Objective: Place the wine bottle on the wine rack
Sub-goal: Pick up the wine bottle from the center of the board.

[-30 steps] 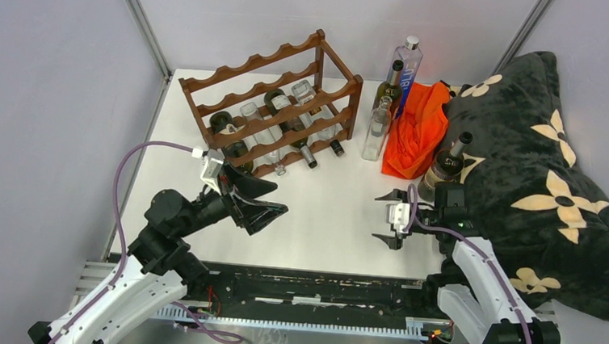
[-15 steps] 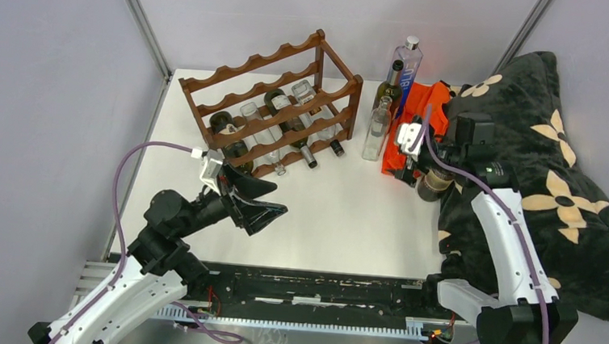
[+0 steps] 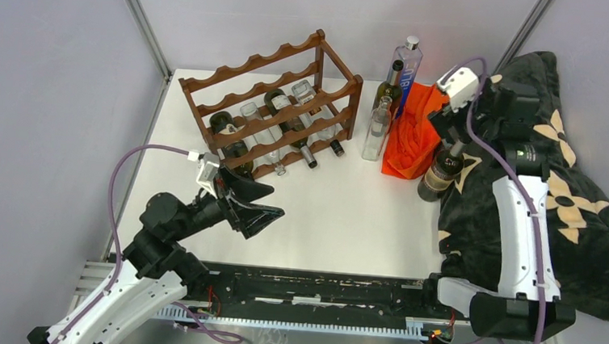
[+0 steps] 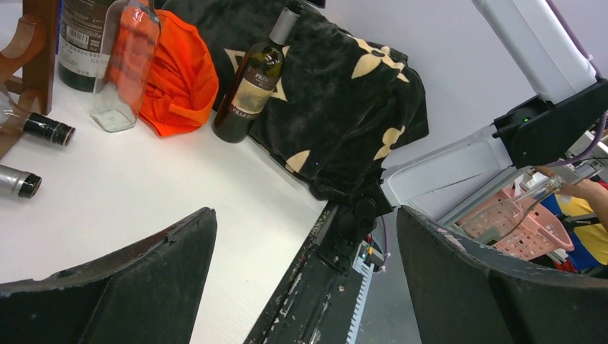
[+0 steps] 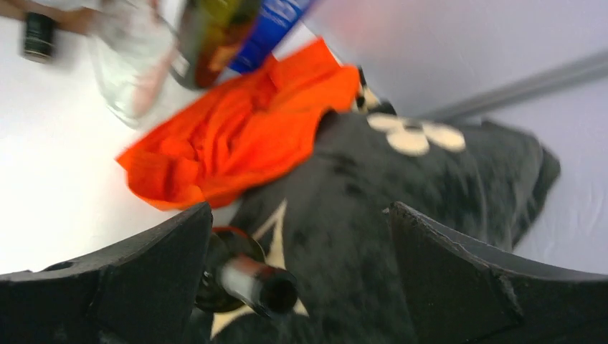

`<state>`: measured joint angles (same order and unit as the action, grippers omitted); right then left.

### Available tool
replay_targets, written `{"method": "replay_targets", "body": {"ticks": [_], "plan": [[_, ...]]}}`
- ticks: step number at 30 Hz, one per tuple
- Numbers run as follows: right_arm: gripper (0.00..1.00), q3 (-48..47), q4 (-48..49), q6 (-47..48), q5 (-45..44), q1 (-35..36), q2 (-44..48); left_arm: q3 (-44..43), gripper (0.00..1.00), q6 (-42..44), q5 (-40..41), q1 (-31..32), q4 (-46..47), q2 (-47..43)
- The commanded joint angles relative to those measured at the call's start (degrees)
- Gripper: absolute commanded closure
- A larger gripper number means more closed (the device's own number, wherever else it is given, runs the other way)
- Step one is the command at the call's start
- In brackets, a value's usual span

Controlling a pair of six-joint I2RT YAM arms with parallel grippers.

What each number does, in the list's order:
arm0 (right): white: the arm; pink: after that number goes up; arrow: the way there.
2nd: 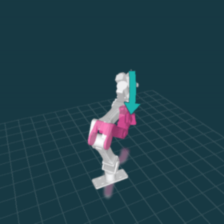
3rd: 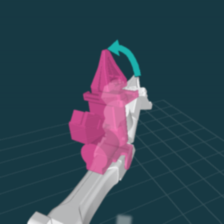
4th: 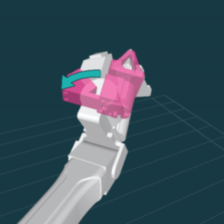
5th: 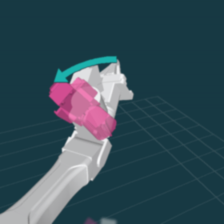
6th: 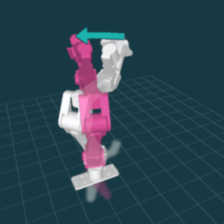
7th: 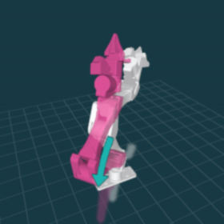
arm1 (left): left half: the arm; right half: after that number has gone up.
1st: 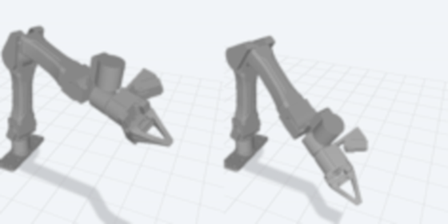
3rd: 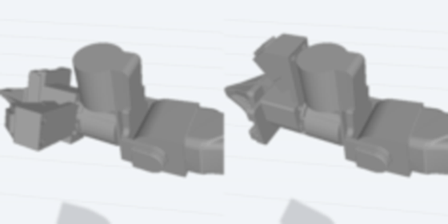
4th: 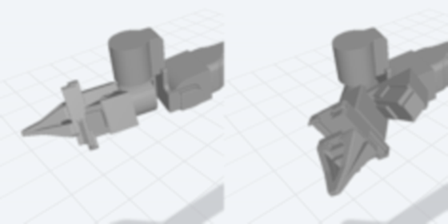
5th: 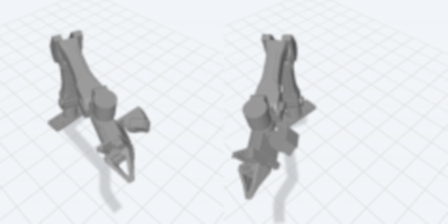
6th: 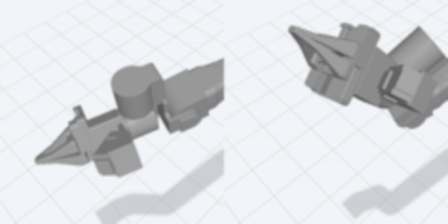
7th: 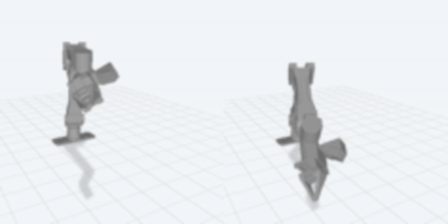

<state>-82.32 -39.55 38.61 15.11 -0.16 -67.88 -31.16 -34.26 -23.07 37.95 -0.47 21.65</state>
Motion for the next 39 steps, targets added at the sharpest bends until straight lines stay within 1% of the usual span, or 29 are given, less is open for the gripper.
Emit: {"method": "replay_targets", "body": {"ticks": [1,6,11,15,27,34,39], "plan": [[0.02,-4.0,-3.3,-4.3,-3.4,-5.5,-1.1,-2.4,0.0,2.3,0.0,-0.2,-1.7,-2.0],[0.02,-5.5,-6.7,-4.7,-0.8,-9.0,-5.1,-1.9,0.0,2.5,0.3,-0.2,-2.6,-3.5],[0.07,-4.7,-8.7,-5.3,3.2,-9.7,-7.9,-1.6,0.0,2.5,0.5,-0.2,-3.4,-4.5],[0.11,-2.9,-8.6,-6.7,5.2,-9.8,-7.8,-1.6,0.0,2.4,0.7,-0.2,-3.8,-5.4],[0.22,0.7,-8.8,-7.6,3.1,-9.9,-6.4,-1.9,0.0,2.1,0.6,-0.2,-3.7,-4.9],[0.42,1.4,-9.2,-8.4,3.2,-9.9,-5.6,-1.8,0.0,1.8,0.2,-0.2,-3.2,-4.6],[0.64,1.6,-9.9,-8.7,4.2,-9.9,-5.3,-1.5,0.0,1.7,0.1,-0.2,-3.2,-4.9]]}}
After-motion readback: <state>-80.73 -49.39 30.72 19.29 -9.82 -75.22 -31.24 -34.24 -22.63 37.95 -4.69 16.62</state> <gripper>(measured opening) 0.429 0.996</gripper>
